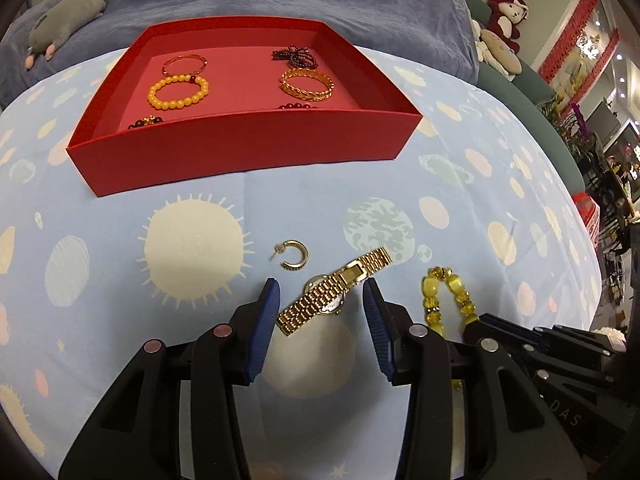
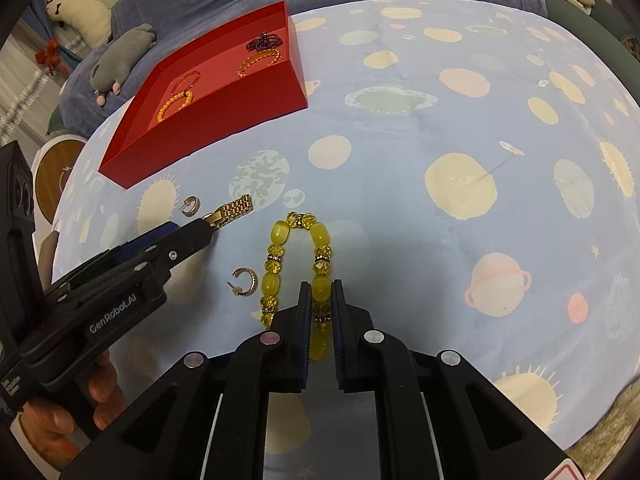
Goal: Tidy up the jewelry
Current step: 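Grasp the gold watch band with the left tool while the right tool holds the yellow bracelet, then carry the watch and yellow bracelet into the red box and open both tools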
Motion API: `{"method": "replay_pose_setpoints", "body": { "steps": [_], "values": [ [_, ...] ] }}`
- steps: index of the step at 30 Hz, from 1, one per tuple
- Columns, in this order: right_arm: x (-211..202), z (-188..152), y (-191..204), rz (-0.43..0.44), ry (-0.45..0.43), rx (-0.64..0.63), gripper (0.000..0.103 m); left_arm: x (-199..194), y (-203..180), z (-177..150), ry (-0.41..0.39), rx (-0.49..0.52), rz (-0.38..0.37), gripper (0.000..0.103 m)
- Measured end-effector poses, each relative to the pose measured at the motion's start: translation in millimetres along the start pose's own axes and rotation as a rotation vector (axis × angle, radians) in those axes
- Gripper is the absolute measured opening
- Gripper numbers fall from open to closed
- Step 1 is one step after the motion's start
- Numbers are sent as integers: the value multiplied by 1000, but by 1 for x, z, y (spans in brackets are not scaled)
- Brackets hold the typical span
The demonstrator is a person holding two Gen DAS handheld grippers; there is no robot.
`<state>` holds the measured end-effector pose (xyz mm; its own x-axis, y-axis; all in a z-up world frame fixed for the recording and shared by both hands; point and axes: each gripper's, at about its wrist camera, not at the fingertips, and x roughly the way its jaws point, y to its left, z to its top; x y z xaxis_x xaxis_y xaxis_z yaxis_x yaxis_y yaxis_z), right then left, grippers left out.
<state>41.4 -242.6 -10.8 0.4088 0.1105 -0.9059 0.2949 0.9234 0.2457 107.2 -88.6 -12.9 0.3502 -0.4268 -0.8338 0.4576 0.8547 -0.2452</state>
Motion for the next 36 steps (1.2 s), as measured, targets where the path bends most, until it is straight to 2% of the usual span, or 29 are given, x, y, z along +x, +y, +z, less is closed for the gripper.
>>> {"method": "replay_pose_setpoints", "body": {
  "steps": [5, 9, 11, 12, 17, 18, 24, 29, 36],
  "values": [
    [2, -1, -1, -1, 1, 1, 9, -4, -5, -11, -5, 7, -9, 40],
    [1, -1, 0, 0, 2, 6, 10, -3, -9, -9, -11, -4, 13, 40],
    [1, -1, 0, 0, 3, 6, 10, -1, -12, -8, -13, -10, 24, 31],
    [1, -1, 0, 0, 3, 6, 10, 0, -14, -9, -18, -7, 37, 21],
    [0, -1, 0, 6, 4, 6, 10, -2, -14, -13, -41, -15, 60, 18],
    [0, -1, -1, 7, 4, 8, 10, -3, -14, -13, -44, -23, 61, 12],
    [-4, -5, 1, 14, 1, 4, 10, -12, -7, -23, -25, -94, 23, 11],
    [-13, -8, 6, 28, -11, -7, 9, -38, 0, -34, -41, -161, -1, 11],
    [-30, -12, 20, 54, -48, -45, 9, -70, 8, -44, -62, -203, -7, 11]
  ]
}}
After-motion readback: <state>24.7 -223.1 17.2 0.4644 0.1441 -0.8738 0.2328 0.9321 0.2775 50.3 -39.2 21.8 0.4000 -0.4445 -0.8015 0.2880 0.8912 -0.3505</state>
